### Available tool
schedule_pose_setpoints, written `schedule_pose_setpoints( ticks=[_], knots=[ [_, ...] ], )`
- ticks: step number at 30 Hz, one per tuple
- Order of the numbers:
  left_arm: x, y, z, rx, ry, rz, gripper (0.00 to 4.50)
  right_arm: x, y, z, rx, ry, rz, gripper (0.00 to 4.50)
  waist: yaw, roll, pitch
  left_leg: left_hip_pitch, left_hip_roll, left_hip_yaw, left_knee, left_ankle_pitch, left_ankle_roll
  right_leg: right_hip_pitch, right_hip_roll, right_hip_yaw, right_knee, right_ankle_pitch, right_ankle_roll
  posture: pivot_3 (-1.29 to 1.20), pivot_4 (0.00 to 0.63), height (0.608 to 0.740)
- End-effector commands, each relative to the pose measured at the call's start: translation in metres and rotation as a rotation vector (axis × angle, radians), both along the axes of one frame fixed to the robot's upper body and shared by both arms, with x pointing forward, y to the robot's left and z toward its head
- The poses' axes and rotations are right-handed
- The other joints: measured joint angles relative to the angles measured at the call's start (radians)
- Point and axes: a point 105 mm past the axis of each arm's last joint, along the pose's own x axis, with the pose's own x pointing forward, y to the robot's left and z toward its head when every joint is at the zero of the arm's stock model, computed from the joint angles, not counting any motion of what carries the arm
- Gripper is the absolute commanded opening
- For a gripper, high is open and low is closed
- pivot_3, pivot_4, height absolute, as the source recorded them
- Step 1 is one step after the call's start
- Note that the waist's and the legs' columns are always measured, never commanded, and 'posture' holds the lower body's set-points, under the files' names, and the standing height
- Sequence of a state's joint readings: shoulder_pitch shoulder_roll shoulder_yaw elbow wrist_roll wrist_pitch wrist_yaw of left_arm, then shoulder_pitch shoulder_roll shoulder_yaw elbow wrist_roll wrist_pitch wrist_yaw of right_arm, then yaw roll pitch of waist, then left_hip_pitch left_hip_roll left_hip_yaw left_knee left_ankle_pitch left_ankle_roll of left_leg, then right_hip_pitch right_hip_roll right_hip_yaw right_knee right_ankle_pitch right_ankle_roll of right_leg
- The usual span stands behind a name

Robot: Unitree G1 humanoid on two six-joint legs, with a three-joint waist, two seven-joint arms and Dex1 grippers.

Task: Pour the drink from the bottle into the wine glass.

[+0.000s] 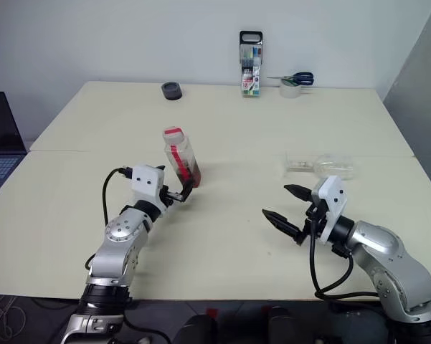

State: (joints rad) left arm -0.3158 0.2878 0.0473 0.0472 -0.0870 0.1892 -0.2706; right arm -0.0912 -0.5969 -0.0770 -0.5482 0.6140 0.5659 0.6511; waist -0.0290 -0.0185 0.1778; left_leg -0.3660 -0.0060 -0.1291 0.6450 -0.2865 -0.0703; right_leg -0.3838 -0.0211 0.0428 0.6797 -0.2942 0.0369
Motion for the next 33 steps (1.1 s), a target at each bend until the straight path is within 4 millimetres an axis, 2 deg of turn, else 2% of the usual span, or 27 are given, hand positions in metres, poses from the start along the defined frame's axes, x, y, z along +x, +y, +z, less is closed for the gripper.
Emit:
schedule_pose_setpoints(
  ticks=[1, 9, 21, 33],
  knots=[
    [0.005, -0.007, 0.014, 0.002, -0.057, -0.018, 4.48, -0.005, 0.004, 0.014, -0.003, -0.055, 0.046, 4.50, 0.000, 0.000, 0.000, 0.000, 0.000, 0.000, 0.000, 0.000, 0.000, 0.000, 0.000, 0.000, 0.000, 0.000, 0.000, 0.00, 0.150, 0.740],
    [0.019, -0.015, 0.032, -0.009, -0.104, 0.020, 4.48, -0.002, 0.005, 0.019, -0.007, -0.065, 0.071, 4.50, 0.001, -0.001, 0.000, 0.000, 0.000, 0.000, 0.000, 0.000, 0.000, 0.000, 0.000, 0.000, 0.000, 0.000, 0.000, 0.00, 0.150, 0.740],
    [0.027, -0.020, 0.061, -0.044, -0.144, 0.064, 4.48, 0.000, 0.006, 0.023, -0.016, -0.072, 0.080, 4.50, 0.001, -0.001, 0.001, -0.001, 0.000, 0.000, 0.000, 0.000, 0.000, 0.000, 0.000, 0.000, 0.000, 0.000, 0.000, 0.00, 0.150, 0.740],
    [0.028, -0.022, 0.069, -0.071, -0.136, 0.085, 4.48, 0.002, 0.004, 0.024, -0.025, -0.074, 0.079, 4.50, 0.001, -0.001, 0.001, -0.001, 0.000, 0.000, 0.000, 0.001, -0.003, 0.000, 0.000, 0.000, 0.000, 0.000, 0.000, 0.00, 0.150, 0.740]
  ],
)
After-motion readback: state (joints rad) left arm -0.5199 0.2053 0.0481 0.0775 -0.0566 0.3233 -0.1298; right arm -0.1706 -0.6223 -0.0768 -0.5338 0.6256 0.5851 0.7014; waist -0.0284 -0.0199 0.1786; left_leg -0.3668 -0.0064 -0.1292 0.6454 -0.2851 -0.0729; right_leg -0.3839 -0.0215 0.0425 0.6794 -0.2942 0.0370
